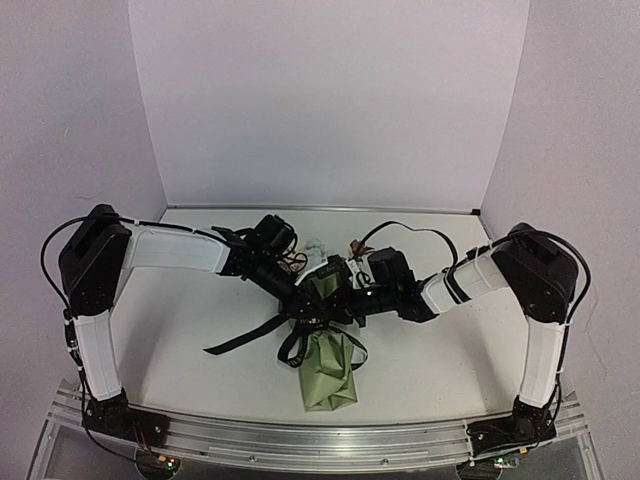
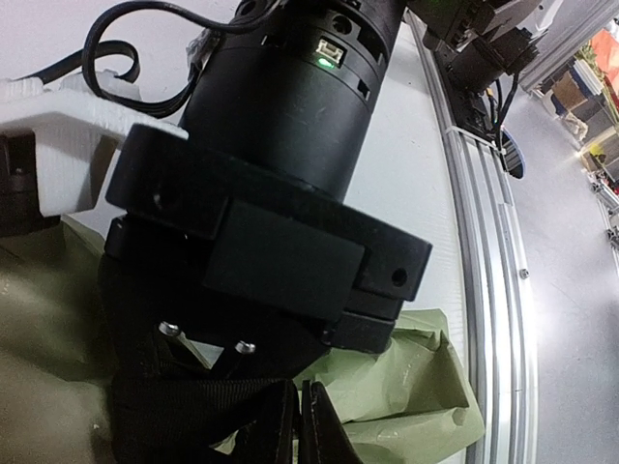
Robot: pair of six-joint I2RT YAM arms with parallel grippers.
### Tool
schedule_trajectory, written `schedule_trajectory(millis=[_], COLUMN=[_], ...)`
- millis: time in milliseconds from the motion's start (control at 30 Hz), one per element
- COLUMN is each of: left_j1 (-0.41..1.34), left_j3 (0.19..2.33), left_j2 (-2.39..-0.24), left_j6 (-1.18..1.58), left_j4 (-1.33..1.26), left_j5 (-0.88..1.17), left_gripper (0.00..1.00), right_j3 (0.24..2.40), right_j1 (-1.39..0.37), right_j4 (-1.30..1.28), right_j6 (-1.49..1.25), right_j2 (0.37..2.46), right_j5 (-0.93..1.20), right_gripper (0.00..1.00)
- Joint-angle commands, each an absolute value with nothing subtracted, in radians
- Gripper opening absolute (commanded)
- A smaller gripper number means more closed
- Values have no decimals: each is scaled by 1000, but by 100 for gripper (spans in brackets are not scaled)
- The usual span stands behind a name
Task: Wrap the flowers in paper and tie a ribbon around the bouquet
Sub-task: Cross the half-tied ribbon over the folded bouquet.
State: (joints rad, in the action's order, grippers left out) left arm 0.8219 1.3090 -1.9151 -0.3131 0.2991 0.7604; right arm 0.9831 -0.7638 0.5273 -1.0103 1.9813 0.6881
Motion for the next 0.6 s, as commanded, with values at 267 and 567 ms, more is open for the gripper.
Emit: schedule_trajectory(millis=[267, 567], left_j1=[823, 822], left_j3=[1309, 1276], left_j2=[-1868, -1791], left_j6=[-203, -167], left_j4=[180, 157], left_j5=[703, 623], left_gripper=[33, 40], right_j3=[991, 1002], right_j1=[-755, -752], right_j4=[673, 672], right_j6=[-1046, -1050], right_j2=[2002, 2012], right_j5=[662, 684], right_gripper=[0, 0])
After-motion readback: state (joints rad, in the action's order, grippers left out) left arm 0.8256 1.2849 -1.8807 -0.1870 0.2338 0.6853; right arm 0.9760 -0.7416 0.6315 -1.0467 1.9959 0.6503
